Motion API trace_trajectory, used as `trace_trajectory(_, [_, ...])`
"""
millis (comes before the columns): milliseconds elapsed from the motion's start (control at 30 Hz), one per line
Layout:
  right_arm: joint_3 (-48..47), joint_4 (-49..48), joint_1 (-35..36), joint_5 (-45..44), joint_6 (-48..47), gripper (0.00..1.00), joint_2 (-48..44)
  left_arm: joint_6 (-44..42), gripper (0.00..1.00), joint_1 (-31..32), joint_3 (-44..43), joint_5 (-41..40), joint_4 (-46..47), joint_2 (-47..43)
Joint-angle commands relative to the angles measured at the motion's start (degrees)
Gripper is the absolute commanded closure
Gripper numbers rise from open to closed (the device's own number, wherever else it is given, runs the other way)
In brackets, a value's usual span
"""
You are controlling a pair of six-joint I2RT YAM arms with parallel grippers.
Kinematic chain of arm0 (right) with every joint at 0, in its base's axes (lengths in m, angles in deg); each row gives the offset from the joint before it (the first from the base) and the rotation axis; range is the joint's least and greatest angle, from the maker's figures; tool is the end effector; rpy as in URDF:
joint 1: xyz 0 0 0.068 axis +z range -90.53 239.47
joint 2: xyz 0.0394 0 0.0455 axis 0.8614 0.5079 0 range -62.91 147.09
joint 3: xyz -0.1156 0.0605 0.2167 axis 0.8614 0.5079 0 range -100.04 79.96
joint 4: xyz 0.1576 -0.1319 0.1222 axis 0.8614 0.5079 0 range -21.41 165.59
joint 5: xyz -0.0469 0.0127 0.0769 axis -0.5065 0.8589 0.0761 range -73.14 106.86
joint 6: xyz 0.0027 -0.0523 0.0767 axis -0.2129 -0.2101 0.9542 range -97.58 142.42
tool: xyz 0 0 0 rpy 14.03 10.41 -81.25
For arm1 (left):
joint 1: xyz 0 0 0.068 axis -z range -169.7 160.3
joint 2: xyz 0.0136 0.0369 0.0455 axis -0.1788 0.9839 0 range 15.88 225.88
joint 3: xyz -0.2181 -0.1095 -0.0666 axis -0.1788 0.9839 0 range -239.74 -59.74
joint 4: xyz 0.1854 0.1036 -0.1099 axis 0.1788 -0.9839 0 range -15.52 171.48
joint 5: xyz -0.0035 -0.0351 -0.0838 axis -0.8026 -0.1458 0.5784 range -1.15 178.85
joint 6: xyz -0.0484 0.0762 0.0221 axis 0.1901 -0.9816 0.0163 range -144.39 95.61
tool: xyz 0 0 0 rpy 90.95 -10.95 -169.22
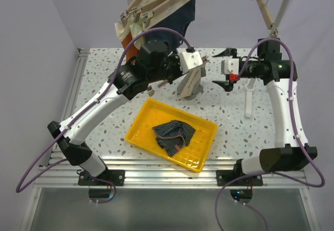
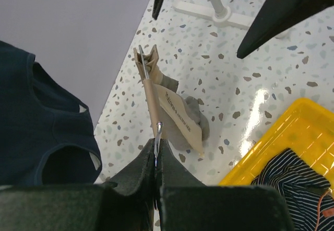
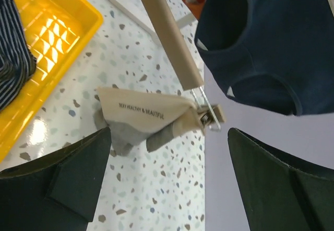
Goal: Remove the underwear clipped to the hanger
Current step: Remove the underwear from the hanger.
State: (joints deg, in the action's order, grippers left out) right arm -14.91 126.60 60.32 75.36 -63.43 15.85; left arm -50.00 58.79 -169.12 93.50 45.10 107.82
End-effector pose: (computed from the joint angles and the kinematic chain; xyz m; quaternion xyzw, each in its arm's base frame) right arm 0.2548 0.0750 0.3927 -0.6917 0.4428 0.0887 0.5636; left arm 0.2402 -0.2815 0.4292 0.5087 0.6348 -0.1475 0.5626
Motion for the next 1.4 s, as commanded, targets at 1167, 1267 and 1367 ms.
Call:
trace_trajectory(1167, [-1.9,32.3,8.6,-2.4,-1.2,0.19,0.9,2.1,1.0,-3.1,2.7,2.6,3.7,-2.8])
trace_trajectory(1267, [3.2,26.0,11.4,-1.9,9.4,0.19,-1.1,5.0,1.0,-3.1,1.9,2.7,4.1,-2.2])
trace_trajectory(1367, [10.2,9.4,14.3,-5.0,30.4,0.19,-6.1,8.4,1.0,-3.1,1.4,2.6,4.8,-1.7])
